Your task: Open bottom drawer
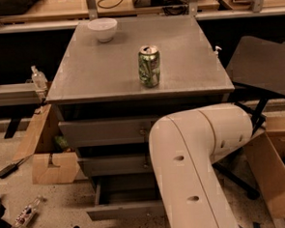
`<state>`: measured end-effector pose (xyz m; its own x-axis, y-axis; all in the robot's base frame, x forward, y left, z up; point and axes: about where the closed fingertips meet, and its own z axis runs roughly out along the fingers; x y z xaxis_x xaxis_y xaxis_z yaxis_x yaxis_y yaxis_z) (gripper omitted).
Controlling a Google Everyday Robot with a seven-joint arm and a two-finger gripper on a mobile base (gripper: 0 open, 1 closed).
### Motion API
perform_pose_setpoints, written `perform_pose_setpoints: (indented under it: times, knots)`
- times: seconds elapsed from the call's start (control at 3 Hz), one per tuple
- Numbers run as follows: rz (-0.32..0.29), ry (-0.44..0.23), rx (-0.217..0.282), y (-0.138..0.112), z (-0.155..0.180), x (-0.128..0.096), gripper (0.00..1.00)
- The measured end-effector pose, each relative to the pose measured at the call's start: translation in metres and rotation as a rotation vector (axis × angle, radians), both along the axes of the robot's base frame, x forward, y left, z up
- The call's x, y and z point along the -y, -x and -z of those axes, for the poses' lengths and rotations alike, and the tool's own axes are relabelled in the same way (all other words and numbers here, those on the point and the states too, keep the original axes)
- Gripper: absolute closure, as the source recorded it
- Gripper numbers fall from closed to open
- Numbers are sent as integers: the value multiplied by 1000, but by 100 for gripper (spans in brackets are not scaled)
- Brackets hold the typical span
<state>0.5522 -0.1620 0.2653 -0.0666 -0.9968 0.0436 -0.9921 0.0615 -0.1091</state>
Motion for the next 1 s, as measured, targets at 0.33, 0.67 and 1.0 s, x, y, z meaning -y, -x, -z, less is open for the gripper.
perform_pose_setpoints:
  times: [0.33,0.67,1.0]
  knots:
    - [-32,-19,60,-26,-21,3,92]
    - [-39,-22,67,-29,-24,3,100]
    - [-39,-22,67,-29,-23,3,100]
